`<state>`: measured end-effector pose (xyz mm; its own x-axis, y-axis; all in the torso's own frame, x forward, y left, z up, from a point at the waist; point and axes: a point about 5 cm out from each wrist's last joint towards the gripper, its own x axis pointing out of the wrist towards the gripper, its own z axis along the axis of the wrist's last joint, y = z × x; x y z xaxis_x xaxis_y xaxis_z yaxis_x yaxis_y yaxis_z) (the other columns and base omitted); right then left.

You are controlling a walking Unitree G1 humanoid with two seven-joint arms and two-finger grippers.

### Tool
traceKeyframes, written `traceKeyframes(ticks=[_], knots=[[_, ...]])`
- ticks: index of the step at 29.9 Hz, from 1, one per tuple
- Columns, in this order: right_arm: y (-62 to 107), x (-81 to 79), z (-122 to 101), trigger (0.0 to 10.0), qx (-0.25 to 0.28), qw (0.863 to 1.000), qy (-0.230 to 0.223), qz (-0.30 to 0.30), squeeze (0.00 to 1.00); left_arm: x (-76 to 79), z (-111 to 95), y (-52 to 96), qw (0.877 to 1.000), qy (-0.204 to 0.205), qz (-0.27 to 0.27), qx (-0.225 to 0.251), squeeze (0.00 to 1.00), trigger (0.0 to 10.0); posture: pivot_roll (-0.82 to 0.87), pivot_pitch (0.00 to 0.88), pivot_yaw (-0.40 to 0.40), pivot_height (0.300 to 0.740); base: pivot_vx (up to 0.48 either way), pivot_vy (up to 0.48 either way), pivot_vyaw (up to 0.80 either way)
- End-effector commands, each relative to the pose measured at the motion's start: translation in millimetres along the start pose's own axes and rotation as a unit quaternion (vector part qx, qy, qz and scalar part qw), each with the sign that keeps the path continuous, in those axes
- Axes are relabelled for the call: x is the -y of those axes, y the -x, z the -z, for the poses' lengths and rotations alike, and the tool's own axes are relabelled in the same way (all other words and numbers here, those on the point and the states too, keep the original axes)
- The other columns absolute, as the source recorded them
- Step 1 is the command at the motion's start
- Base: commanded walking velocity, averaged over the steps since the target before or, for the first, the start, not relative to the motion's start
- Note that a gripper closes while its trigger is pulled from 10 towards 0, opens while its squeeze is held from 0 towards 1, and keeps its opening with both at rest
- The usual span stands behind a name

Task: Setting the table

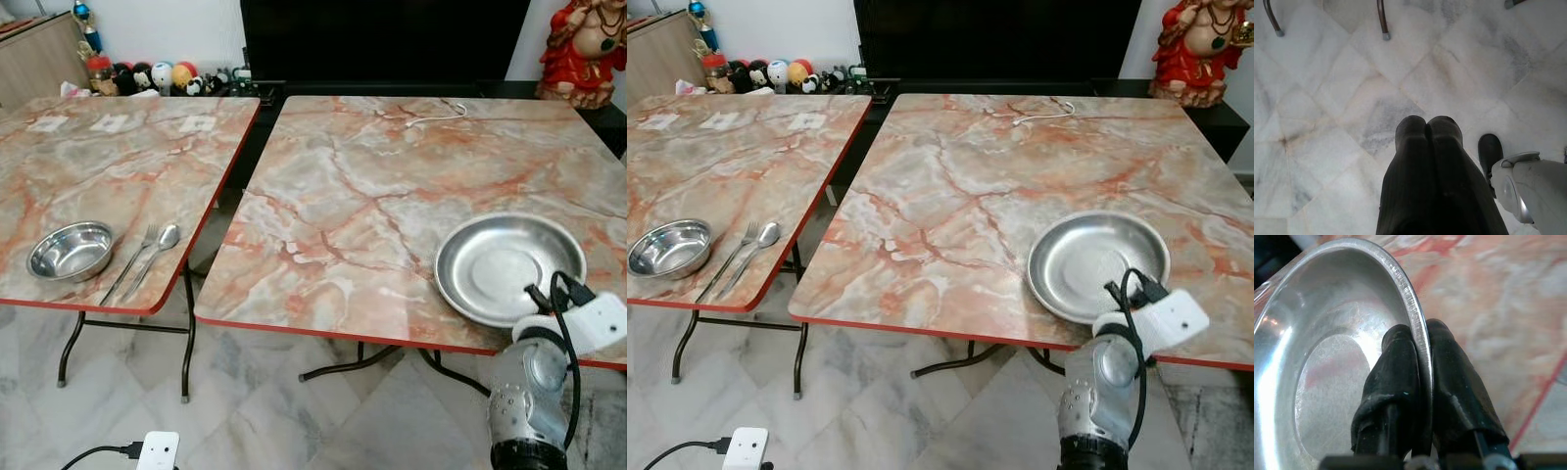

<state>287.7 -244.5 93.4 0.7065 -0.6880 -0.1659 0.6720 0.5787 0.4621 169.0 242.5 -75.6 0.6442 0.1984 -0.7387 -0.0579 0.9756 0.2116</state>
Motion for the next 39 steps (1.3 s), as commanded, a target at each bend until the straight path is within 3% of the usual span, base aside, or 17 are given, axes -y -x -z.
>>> traceKeyframes(ticks=[1,10,25,26,27,28,29,30,35,36,38,39], knots=[[0.5,0.1,-1.2,10.0,-0.003,1.000,-0.011,0.007,0.00,-3.9,-2.7,-0.3,1.000,-0.013,-0.003,0.007,0.00,10.0,-0.03,0.000,0.027,0.740,0.000,0.000,0.00],[3.0,-0.5,13.3,10.0,-0.057,0.996,-0.066,0.019,0.00,-3.4,-4.8,-0.7,1.000,-0.016,-0.003,0.011,0.00,10.0,-0.03,0.000,0.027,0.740,0.000,0.000,0.00],[4.7,-3.2,22.3,10.0,-0.091,0.993,-0.075,0.010,0.02,-3.3,-6.9,-1.0,1.000,-0.021,-0.002,0.017,0.00,10.0,-0.02,0.000,0.027,0.740,0.000,0.000,0.00],[5.1,-4.2,23.2,10.0,-0.093,0.993,-0.077,0.007,0.22,-3.2,-6.9,-1.0,1.000,-0.021,-0.002,0.018,0.00,10.0,-0.02,0.000,0.027,0.740,0.000,0.000,0.00],[5.6,-5.0,23.7,10.0,-0.095,0.992,-0.077,0.003,0.25,-3.1,-6.8,-0.9,1.000,-0.022,-0.002,0.018,0.00,10.0,-0.02,0.000,0.026,0.740,0.000,0.000,0.00],[5.8,-5.2,23.7,10.0,-0.095,0.992,-0.078,0.002,0.43,-3.1,-6.6,-0.8,1.000,-0.022,-0.001,0.018,0.00,10.0,-0.02,0.000,0.025,0.740,0.000,0.000,0.00],[5.8,-5.2,23.7,10.0,-0.095,0.992,-0.078,0.002,0.43,-3.1,-6.6,-0.8,1.000,-0.022,-0.001,0.018,0.00,10.0,-0.02,0.000,0.025,0.740,0.000,0.000,0.00],[5.8,-5.1,23.5,10.0,-0.094,0.992,-0.079,0.003,0.58,-3.2,-6.3,-0.7,1.000,-0.022,-0.001,0.018,0.00,10.0,-0.02,0.000,0.026,0.740,0.000,0.000,0.00],[5.2,-5.1,22.7,10.0,-0.092,0.993,-0.078,0.003,0.57,-3.9,-5.6,-0.4,1.000,-0.022,-0.003,0.017,0.00,10.0,-0.02,0.000,0.025,0.740,0.000,0.000,0.00],[4.9,-5.6,22.3,10.0,-0.092,0.993,-0.077,0.001,0.26,-3.7,-5.8,-0.4,1.000,-0.021,-0.003,0.018,0.00,10.0,-0.02,0.000,0.025,0.740,0.000,0.000,0.00],[4.8,-5.8,22.1,10.0,-0.091,0.993,-0.076,0.001,0.26,-3.7,-5.9,-0.5,1.000,-0.021,-0.003,0.018,0.00,10.0,-0.02,0.000,0.025,0.740,0.000,0.000,0.00],[4.7,-5.8,21.9,10.0,-0.091,0.993,-0.076,0.001,0.00,-3.5,-6.1,-0.5,1.000,-0.021,-0.003,0.019,0.00,10.0,-0.02,0.000,0.025,0.740,0.000,0.000,0.00]])
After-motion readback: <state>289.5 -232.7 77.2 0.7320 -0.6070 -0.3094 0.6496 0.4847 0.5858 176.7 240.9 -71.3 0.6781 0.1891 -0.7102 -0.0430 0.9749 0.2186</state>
